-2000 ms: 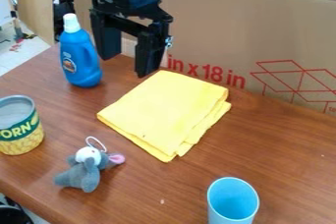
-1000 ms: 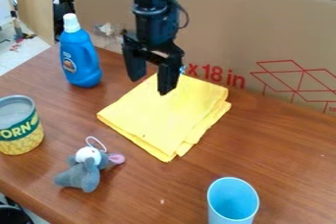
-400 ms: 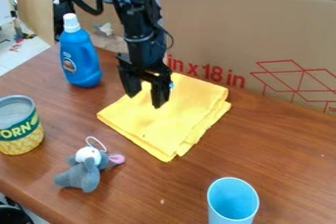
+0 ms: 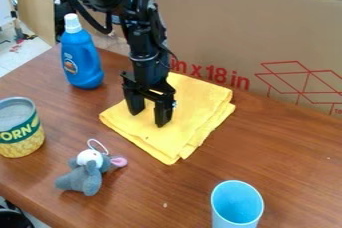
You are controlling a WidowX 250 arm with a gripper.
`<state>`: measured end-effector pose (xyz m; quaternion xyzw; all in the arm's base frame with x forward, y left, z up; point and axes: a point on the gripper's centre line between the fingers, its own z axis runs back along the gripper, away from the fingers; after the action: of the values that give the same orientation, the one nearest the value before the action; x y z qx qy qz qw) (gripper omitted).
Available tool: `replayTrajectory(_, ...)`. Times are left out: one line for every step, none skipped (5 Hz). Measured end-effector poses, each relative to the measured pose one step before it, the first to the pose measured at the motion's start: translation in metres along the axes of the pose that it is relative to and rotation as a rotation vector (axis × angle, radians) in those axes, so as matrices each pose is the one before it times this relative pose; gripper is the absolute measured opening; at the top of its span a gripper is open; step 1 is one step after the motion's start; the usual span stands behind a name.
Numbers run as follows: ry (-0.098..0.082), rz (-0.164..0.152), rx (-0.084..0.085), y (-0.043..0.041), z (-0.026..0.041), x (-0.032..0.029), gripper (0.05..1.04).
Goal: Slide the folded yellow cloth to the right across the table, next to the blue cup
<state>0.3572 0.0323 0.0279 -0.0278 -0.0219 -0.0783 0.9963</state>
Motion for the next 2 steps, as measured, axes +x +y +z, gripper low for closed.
replayTrajectory(-0.0009, 0.0039, -0.0170, -0.01443, -0.00139, 0.00671, 1.003)
replayTrajectory(0.0167, 0.0070, -0.0148, -0.03188, -0.00247, 0.01016, 1.003)
